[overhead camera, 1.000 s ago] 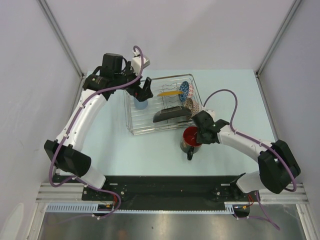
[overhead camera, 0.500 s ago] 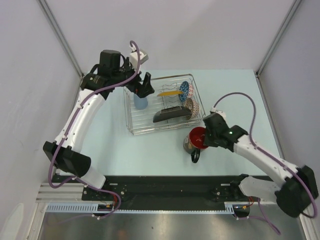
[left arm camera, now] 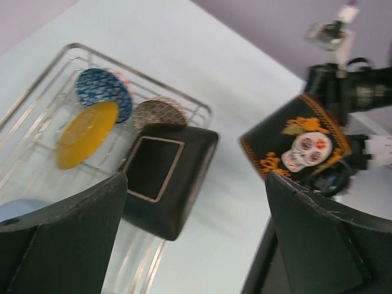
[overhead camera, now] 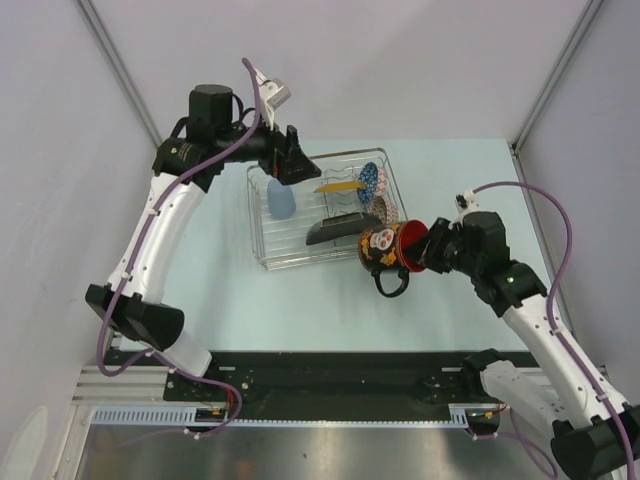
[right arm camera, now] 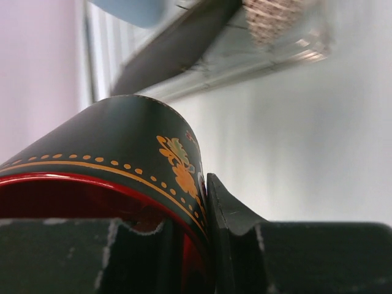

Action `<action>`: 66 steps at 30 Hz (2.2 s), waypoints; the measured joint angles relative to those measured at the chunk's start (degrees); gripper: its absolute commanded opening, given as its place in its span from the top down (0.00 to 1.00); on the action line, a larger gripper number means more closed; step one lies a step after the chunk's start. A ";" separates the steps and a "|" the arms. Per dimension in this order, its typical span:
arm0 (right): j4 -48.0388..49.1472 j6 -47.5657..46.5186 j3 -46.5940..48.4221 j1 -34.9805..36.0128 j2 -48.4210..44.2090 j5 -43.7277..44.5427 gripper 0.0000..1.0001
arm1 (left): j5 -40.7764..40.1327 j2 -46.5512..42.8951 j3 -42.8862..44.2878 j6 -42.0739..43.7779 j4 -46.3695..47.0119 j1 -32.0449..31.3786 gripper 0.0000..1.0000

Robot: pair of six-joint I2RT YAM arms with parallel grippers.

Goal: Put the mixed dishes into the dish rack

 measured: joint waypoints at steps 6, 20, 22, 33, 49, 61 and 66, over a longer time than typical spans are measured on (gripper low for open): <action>17.07 6.60 0.02 -2.29 6.32 -9.18 1.00 | 13.42 -1.14 -3.93 -11.65 8.17 1.20 0.00; 53.37 21.27 0.15 -7.69 12.76 -14.43 1.00 | 33.33 -3.26 -22.47 -52.00 49.29 4.04 0.00; 59.45 23.89 0.61 -7.76 15.91 -14.32 1.00 | 33.90 -3.45 -22.97 -55.69 53.53 4.02 0.00; 71.87 30.60 6.58 -3.76 31.56 -12.61 1.00 | 30.36 -6.45 -25.53 -55.89 56.33 1.25 0.00; 75.69 29.27 9.35 -0.35 33.03 -12.48 1.00 | 18.12 -6.47 -26.49 -44.52 41.07 -3.98 0.00; 76.83 28.52 10.10 1.14 36.94 -10.40 1.00 | 14.97 -5.70 -26.58 -44.39 42.12 -7.65 0.00; 77.05 27.61 11.63 1.22 37.51 -9.42 1.00 | 14.45 -4.57 -26.58 -44.39 42.07 -9.77 0.00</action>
